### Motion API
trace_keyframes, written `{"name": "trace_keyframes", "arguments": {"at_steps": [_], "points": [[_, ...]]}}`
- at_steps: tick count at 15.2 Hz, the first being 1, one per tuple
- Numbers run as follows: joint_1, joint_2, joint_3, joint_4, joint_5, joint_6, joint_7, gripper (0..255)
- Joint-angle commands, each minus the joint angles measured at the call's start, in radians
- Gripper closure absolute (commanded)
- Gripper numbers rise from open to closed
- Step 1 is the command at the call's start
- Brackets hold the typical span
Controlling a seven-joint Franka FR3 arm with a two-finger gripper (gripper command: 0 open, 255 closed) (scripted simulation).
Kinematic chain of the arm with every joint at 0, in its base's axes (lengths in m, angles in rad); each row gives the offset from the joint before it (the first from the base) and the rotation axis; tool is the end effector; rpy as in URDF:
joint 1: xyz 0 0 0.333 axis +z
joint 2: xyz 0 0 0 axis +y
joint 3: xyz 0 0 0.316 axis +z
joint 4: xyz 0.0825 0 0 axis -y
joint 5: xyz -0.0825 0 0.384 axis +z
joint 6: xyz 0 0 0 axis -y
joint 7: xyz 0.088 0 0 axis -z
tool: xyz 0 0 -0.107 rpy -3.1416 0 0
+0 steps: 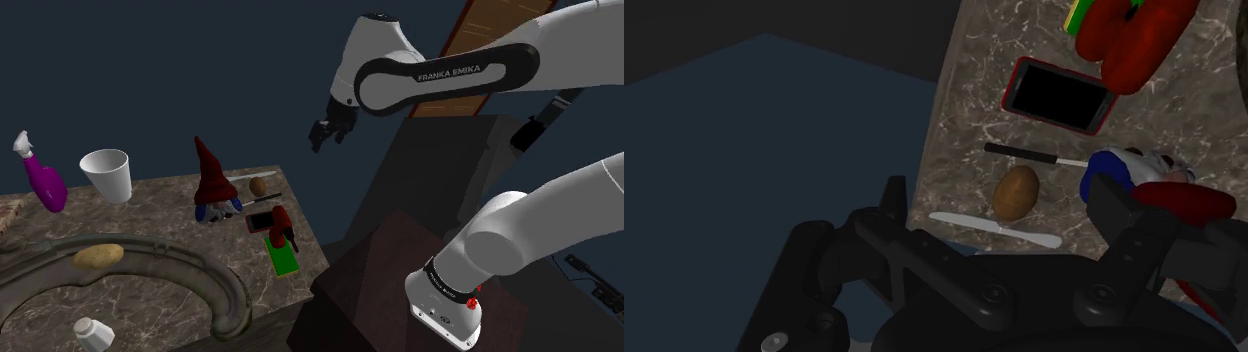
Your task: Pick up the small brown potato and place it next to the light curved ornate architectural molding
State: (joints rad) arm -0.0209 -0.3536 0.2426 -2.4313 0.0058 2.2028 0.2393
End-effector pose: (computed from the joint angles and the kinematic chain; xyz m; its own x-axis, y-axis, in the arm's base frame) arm 0.4340 0.1009 0.4439 0.9911 -0.0270 0.1304 -0.0336 -0.9983 0.0486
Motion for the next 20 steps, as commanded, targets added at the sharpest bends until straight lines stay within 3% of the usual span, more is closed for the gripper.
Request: {"name": "trace_keyframes", "arguments": {"at_steps": [1,10,15,20], "points": [[-0.009,0.075,0.017,0.01,-0.023,0.064,0.029,0],[-0.026,0.442,0.06,0.153,-0.215,0.253,0.223,0],[0.011,0.649,0.031,0.281,-0.337,0.305,0.331,0],[0.065,0.85,-0.017,0.442,-0.417,0.329,0.403,0]]}}
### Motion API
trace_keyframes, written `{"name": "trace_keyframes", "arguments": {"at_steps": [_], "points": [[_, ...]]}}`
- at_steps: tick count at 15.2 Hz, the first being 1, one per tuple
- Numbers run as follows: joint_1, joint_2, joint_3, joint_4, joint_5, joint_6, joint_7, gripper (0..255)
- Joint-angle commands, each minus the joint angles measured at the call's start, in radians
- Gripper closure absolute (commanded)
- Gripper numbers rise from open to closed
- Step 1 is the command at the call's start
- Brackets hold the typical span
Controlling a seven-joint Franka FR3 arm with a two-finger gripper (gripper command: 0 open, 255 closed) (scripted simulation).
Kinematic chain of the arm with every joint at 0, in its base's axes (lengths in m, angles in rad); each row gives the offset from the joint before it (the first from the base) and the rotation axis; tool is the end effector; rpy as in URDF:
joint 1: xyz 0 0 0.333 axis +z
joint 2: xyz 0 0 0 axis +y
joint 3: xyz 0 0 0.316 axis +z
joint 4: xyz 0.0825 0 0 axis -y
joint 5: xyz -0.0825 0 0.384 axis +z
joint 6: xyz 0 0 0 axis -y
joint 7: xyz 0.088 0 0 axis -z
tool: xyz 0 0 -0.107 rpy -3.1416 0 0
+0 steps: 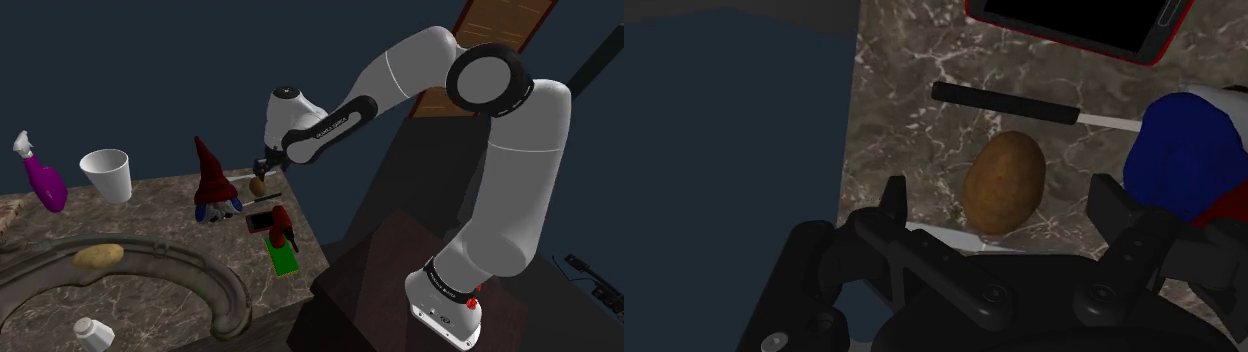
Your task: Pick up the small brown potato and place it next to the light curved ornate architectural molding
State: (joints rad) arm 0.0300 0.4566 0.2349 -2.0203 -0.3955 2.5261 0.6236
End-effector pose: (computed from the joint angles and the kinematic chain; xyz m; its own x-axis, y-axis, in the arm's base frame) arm 0.5878 0.1594 0.2334 0.9898 -0.0632 0.1276 -0.0746 -0.9934 0.0868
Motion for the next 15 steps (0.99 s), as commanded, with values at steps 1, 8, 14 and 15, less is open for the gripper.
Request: {"name": "trace_keyframes", "arguments": {"at_steps": [1,8,14,15], "points": [[0.025,0.079,-0.019,0.066,-0.027,0.007,0.028,0],[0.071,0.275,-0.06,0.246,-0.06,0.016,0.057,0],[0.078,0.342,-0.078,0.28,-0.076,0.051,0.066,0],[0.078,0.342,-0.078,0.28,-0.076,0.051,0.066,0]]}}
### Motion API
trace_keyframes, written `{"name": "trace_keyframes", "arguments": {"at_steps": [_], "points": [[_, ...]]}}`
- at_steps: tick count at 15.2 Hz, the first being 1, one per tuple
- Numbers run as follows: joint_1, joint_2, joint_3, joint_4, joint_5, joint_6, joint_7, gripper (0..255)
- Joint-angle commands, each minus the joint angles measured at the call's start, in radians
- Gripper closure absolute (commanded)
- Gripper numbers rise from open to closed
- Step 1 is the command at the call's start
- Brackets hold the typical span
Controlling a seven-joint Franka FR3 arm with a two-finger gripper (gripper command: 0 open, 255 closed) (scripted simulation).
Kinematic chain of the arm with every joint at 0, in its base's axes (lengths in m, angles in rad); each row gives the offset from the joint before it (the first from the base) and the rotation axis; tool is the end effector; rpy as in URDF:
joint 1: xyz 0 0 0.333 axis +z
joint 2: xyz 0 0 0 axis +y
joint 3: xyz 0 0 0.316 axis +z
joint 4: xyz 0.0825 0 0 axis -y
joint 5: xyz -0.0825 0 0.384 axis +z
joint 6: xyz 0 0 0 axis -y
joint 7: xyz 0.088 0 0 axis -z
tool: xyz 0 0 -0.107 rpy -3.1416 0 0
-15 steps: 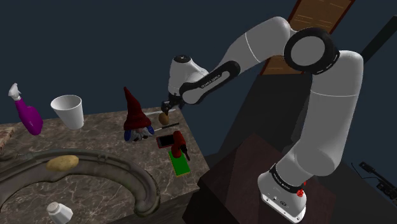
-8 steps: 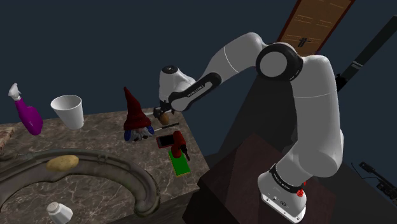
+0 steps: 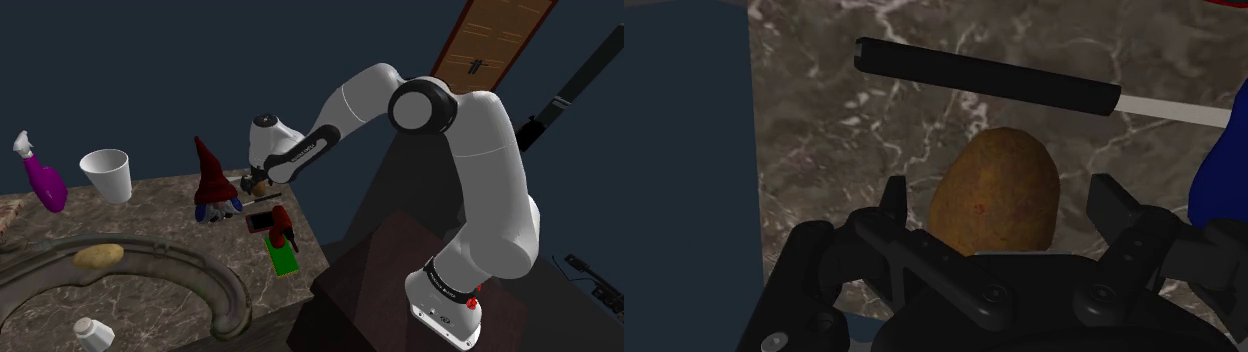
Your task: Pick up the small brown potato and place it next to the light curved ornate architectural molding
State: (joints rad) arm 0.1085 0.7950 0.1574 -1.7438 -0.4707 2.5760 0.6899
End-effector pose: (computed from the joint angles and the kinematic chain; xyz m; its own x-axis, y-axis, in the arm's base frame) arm 0.6382 0.1738 0.1274 0.9891 -0.0746 0.1267 -0.0876 -0.9911 0.1004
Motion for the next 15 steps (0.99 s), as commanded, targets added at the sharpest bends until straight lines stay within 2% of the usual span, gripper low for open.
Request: {"name": "trace_keyframes", "arguments": {"at_steps": [1,6,7,15], "points": [[0.0,0.004,-0.001,0.003,0.0,0.001,0.0,0],[0.0,0.003,-0.001,0.003,0.0,0.001,0.0,0],[0.0,0.003,-0.001,0.003,0.0,0.001,0.0,255],[0.0,0.004,-0.001,0.004,0.0,0.001,-0.001,255]]}}
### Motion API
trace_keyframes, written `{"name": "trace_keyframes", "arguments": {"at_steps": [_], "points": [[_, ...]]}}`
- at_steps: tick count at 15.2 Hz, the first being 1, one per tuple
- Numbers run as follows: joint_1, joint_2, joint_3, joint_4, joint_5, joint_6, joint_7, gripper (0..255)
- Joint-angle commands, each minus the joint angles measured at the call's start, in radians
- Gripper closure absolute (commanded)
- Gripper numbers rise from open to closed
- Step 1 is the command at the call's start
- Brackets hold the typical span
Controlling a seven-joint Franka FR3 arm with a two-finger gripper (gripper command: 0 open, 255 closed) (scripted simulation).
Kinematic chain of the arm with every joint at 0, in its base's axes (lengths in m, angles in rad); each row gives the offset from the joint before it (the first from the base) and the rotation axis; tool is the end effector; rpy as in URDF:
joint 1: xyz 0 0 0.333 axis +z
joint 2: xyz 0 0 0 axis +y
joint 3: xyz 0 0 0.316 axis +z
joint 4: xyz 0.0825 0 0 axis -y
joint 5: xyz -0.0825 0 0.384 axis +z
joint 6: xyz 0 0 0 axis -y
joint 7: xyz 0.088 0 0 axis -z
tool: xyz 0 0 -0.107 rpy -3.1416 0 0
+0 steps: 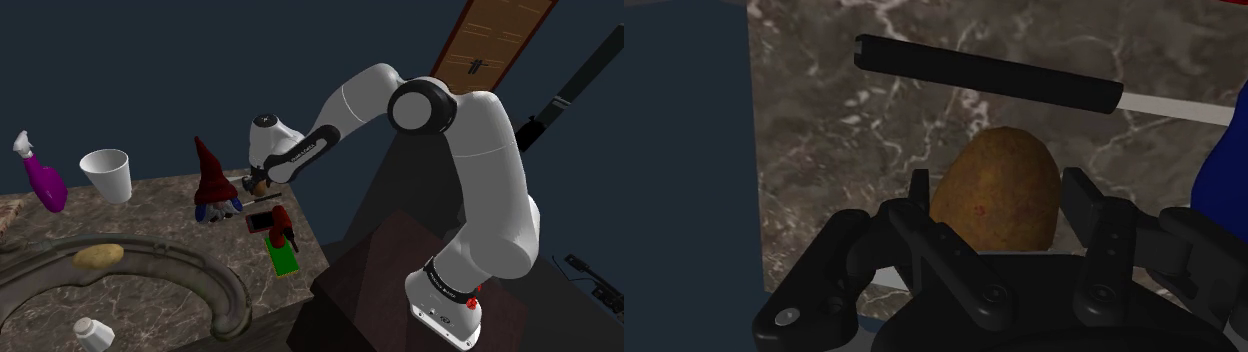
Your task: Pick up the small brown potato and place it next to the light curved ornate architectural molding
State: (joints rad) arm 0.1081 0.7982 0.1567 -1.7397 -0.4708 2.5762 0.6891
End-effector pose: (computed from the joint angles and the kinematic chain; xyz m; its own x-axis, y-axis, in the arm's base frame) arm 0.6393 0.1732 0.1268 0.9890 -0.0751 0.1276 -0.0882 -0.9910 0.1003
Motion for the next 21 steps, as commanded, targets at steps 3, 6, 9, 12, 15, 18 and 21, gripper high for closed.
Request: {"name": "trace_keyframes", "arguments": {"at_steps": [3,6,9,12,15,18,21], "points": [[-0.004,-0.022,0.007,-0.01,0.006,-0.013,-0.006,255],[-0.012,-0.055,0.017,-0.022,0.015,-0.034,-0.015,255],[-0.019,-0.088,0.027,-0.033,0.025,-0.056,-0.025,255],[-0.026,-0.119,0.037,-0.041,0.036,-0.079,-0.035,255],[-0.032,-0.149,0.047,-0.047,0.047,-0.103,-0.046,255],[-0.039,-0.179,0.056,-0.051,0.059,-0.127,-0.057,255],[-0.045,-0.207,0.066,-0.053,0.071,-0.153,-0.068,255]]}}
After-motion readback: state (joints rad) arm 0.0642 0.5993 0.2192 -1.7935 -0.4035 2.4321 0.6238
